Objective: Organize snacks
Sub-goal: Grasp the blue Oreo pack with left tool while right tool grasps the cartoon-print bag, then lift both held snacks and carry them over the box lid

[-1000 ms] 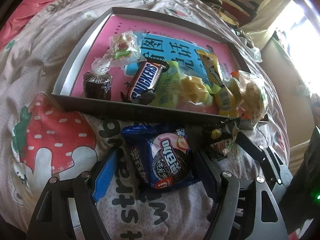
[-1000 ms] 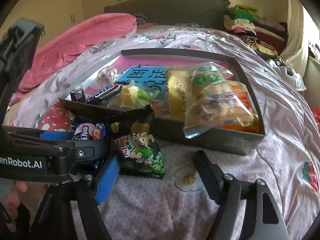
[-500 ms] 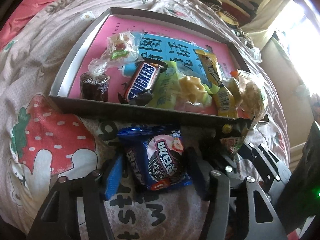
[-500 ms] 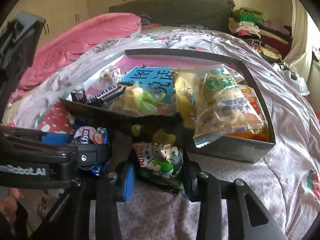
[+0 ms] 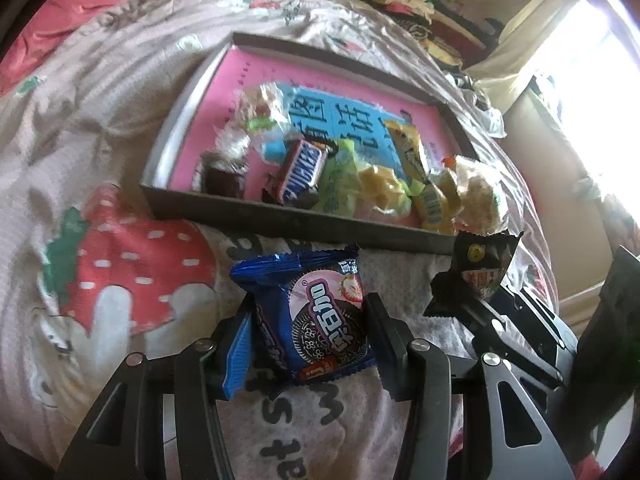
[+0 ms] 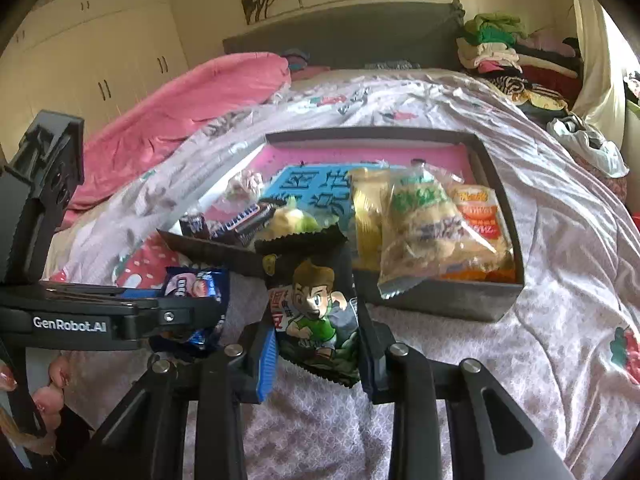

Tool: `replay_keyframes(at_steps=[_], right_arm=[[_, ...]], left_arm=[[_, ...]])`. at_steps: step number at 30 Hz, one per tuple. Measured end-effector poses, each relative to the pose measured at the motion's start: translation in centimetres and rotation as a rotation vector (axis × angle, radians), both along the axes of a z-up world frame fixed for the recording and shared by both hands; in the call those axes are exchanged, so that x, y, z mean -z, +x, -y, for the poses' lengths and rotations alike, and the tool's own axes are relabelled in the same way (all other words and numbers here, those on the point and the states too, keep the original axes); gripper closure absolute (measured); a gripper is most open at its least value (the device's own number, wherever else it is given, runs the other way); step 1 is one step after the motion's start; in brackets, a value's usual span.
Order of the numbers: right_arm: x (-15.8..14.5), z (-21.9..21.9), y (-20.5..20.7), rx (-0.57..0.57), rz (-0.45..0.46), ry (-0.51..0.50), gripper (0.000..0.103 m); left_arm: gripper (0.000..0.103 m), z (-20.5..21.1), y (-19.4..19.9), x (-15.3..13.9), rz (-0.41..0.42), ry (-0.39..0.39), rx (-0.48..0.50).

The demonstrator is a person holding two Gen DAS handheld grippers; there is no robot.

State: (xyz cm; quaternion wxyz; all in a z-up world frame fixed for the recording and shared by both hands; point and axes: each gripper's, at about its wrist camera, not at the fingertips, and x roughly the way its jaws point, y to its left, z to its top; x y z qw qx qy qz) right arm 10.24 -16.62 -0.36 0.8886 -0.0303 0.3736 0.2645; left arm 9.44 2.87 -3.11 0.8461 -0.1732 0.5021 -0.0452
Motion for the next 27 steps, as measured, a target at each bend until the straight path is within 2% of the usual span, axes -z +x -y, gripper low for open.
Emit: replay_keyframes(at_steps=[11,27], right_arm=[[-1.8,0.1,-0.5,-0.015,0.058,0.043,0.07],[-2.7,0.3,-0.5,-0.006,0.09,0.069,0.07]], left_arm=[[0.05,-2.1,-1.4,-3.6,0.098,0.028,-0.045],[0.05,-2.8,-0.7,-4.6,0.125,0.036,-0.072]])
